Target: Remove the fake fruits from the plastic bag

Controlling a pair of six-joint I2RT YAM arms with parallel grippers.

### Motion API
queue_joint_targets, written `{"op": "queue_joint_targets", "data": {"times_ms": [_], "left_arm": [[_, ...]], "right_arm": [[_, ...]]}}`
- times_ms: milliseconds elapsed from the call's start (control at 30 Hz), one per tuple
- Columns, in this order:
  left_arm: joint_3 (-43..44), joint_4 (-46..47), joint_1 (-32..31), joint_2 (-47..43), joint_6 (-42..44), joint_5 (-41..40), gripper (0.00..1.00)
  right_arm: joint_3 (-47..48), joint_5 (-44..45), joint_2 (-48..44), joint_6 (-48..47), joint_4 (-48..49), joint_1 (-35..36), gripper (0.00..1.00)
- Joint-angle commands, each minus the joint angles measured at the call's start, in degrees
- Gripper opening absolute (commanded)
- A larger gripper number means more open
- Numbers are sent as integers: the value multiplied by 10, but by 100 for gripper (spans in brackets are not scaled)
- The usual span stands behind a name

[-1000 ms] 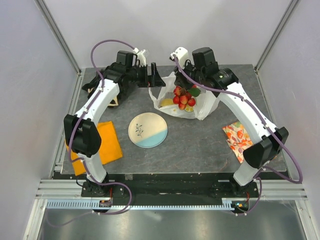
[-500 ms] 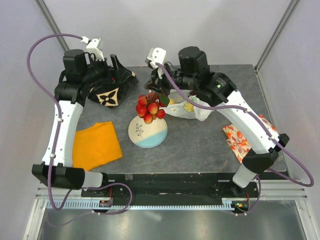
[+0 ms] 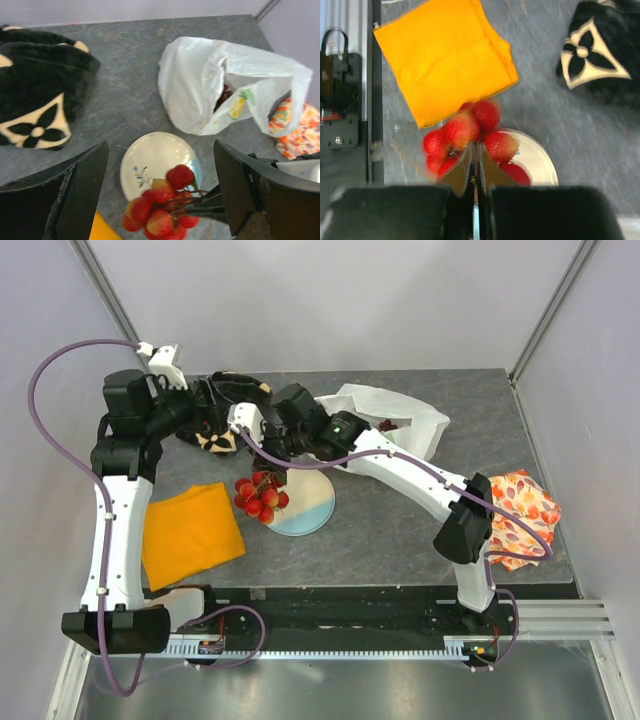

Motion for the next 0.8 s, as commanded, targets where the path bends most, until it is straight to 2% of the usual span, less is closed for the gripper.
{"op": "queue_joint_targets", "data": {"times_ms": [0,167,467,767], "left_arm": [[-13,0,16,-27,23,11,92],[-23,2,24,-24,23,11,91],[-30,6,26,-6,17,19,91],[-27,12,26,21,6,32,90]], "right_arm": [[-20,-13,10,-23,60,-3,0],[-42,-17,51,-30,75,-3,0],[-112,15,79,-60,156,-7,0],[-136,73,89,-69,170,-19,0]]}}
